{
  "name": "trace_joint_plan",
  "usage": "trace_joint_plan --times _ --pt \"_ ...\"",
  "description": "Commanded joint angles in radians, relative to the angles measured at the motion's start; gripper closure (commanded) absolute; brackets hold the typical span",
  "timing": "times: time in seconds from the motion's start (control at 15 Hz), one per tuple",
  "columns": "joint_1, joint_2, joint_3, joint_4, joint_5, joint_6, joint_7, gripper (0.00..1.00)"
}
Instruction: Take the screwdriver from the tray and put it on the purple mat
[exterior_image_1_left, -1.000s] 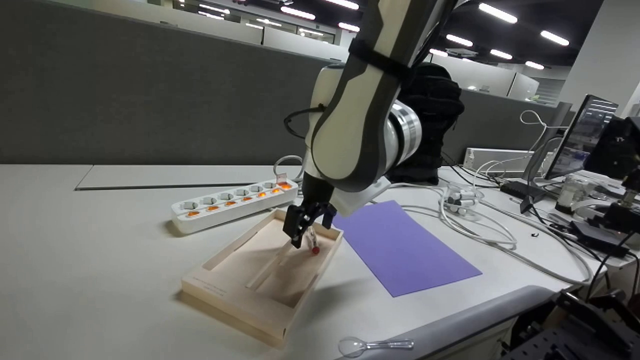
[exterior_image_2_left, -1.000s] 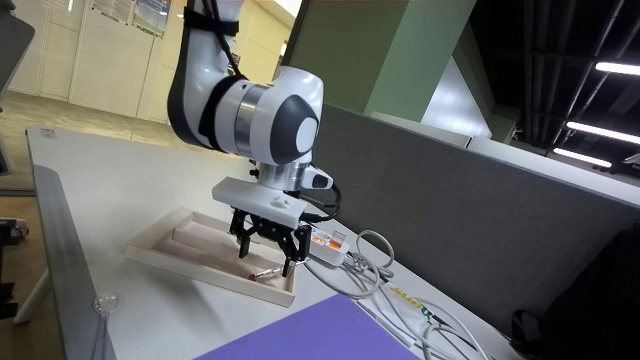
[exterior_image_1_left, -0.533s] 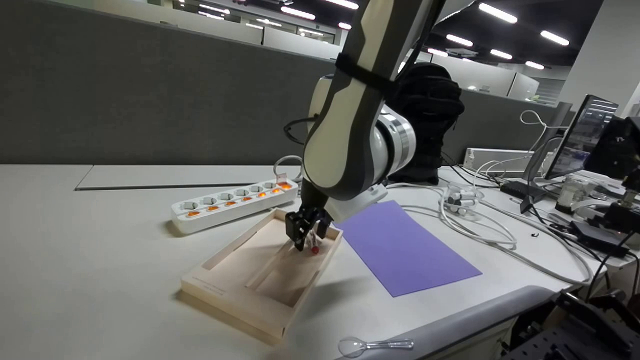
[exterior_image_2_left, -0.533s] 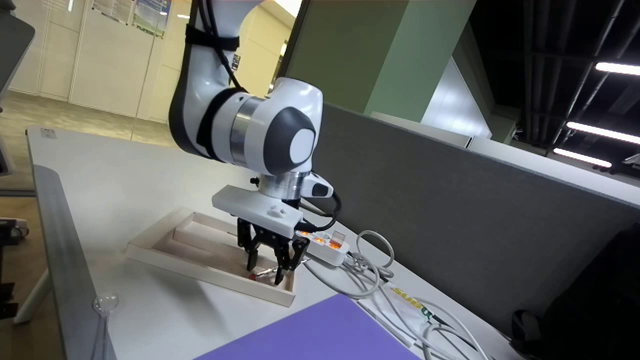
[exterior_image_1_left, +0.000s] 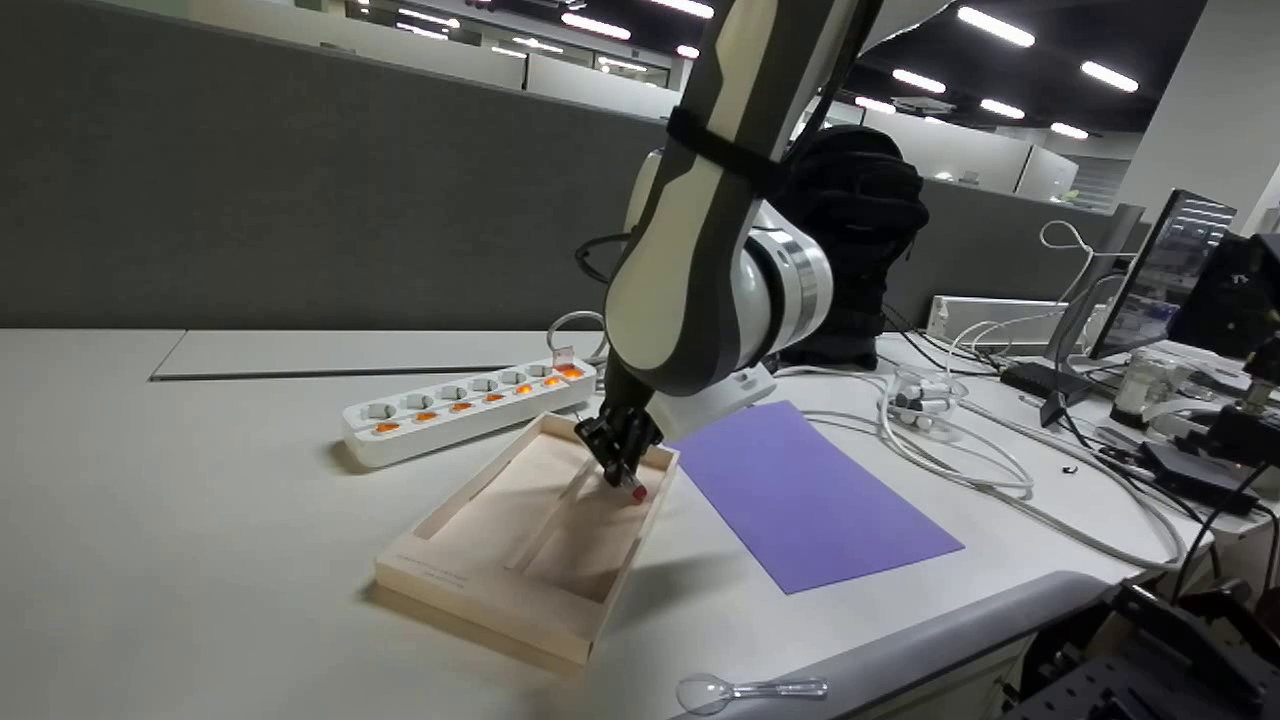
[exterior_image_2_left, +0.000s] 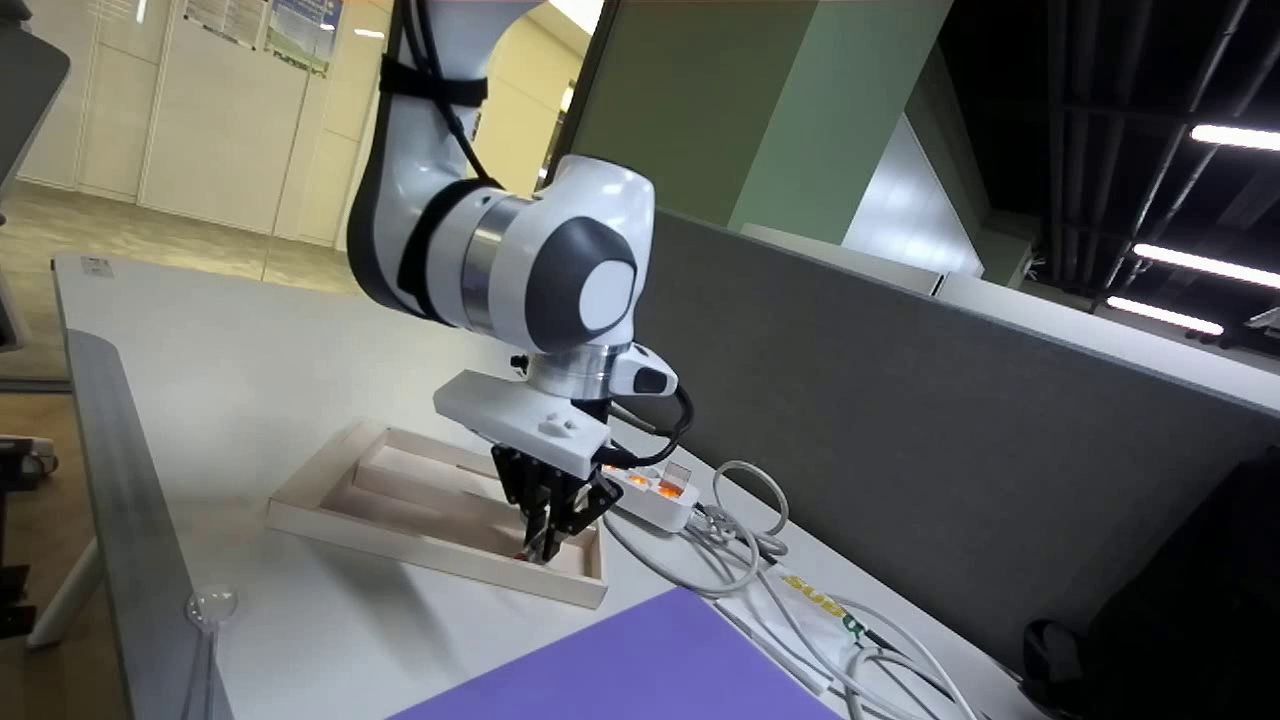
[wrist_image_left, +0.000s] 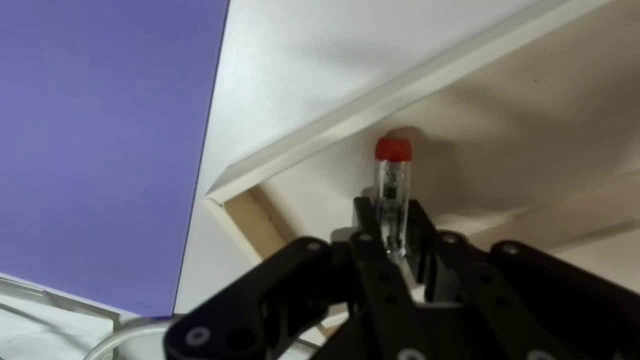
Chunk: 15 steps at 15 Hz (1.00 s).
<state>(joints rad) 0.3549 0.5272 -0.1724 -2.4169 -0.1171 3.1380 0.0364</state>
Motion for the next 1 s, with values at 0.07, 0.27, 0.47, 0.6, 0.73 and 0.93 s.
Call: trace_joint_plan --times 0.07,0.27,0.47,0.6,0.73,0.93 --pt "-0.037 -0.095 0.010 -0.045 0.012 -0.010 0.000 0.95" --pt "-0.030 -0.153 -0.053 -0.064 0.012 -0.017 0.015 0.95" --pt "-0.054 -0.187 -0.099 -0.073 0.011 -0.022 0.022 0.95" --pt "-0.098 -0.185 -0.100 -0.069 0.020 -0.028 0.022 0.95" --pt "-0.138 -0.157 -0.098 -0.056 0.033 -0.035 0.025 0.95" --pt "-0.200 -0.118 -0.073 -0.042 0.052 -0.058 0.025 0.95"
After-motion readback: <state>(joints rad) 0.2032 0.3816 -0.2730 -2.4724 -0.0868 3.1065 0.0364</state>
